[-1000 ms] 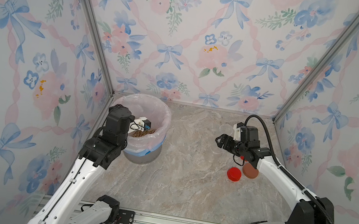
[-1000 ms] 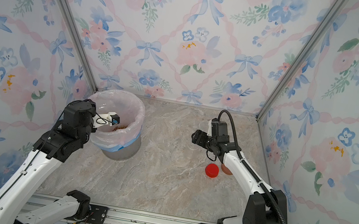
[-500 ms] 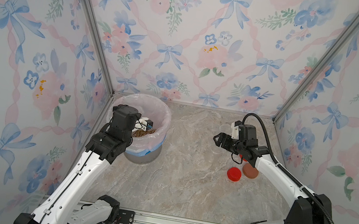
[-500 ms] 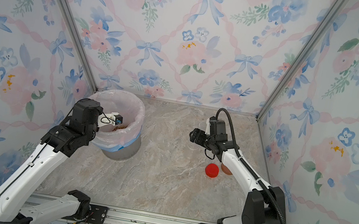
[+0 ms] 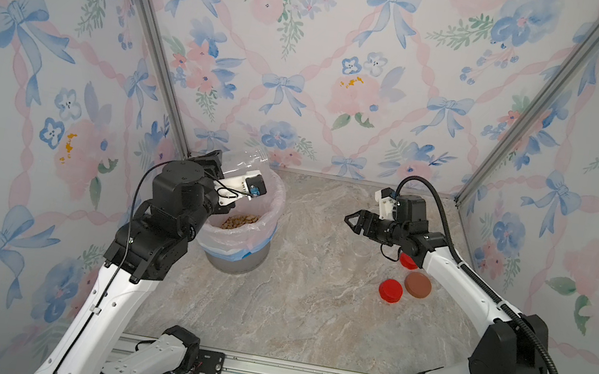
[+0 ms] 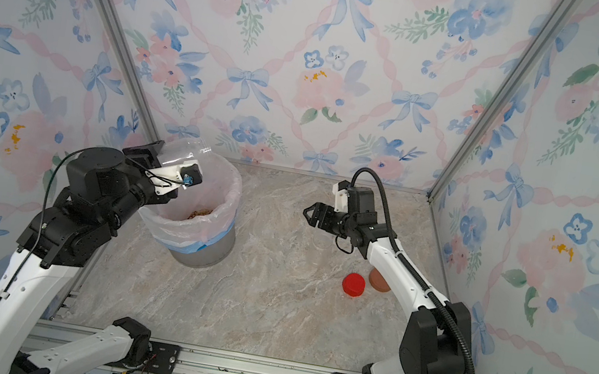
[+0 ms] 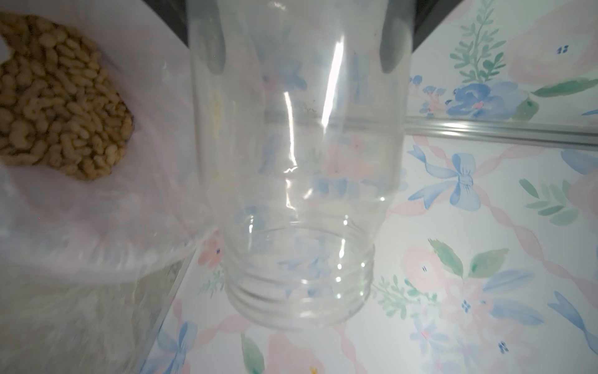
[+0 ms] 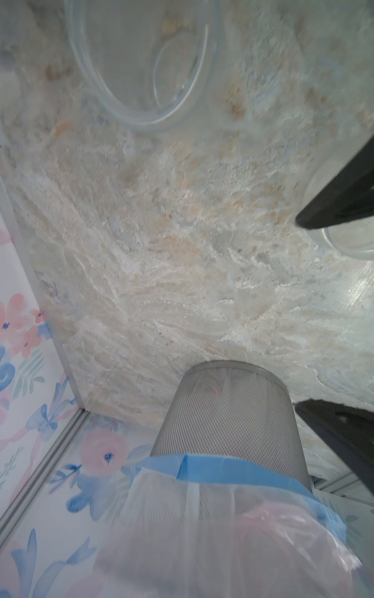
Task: Empty moldy peanuts from jars
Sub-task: Place the jar at the center of the board.
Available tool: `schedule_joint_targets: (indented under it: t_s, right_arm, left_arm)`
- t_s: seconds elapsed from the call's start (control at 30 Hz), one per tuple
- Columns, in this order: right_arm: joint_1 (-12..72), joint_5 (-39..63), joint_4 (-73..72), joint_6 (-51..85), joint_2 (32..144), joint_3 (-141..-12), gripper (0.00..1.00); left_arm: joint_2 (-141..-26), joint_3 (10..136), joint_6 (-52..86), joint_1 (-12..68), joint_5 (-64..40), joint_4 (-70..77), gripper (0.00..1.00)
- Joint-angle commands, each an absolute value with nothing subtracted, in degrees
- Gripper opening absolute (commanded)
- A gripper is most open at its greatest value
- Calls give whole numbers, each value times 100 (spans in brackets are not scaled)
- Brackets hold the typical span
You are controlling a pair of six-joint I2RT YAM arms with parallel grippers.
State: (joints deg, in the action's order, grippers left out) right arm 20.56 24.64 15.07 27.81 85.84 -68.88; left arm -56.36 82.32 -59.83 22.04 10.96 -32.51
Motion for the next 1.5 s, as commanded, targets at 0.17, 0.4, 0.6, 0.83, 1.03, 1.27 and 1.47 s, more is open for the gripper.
schedule_joint_targets:
  t_s: [0.17,0.4,0.6,0.83,1.03,1.27,1.47]
  right_arm:
    - [1698,3699,1098,3425,6943,-6493,89]
    - [1626,3665,853,3880,5830,-5901,94]
    - [1746,3474,696,4124,5607,-5680,96]
    - [2146,3285,243,4320,5725,-5711,96]
    - [2505,3080,25,4332,5905,-5808,97]
    - [2722,2990,-205,4273,6172,-6067,97]
    - [2810,2918,-260,4166,6518,-6267,96]
  left_arm:
    - [-6689,7883,-4433,3570,-1094,-1684,19]
    - [-7334,7110,-3235,4246,-120,58,17]
    - [-7304,6309,-2585,4491,-63,1395,18]
    - [-7392,6092,-2449,4542,-103,1666,19]
    - [-7390,5991,-2366,4564,-109,1721,19]
    - [-7452,5828,-2300,4612,-129,1782,19]
    - [-7538,5791,-2269,4702,-134,1866,19]
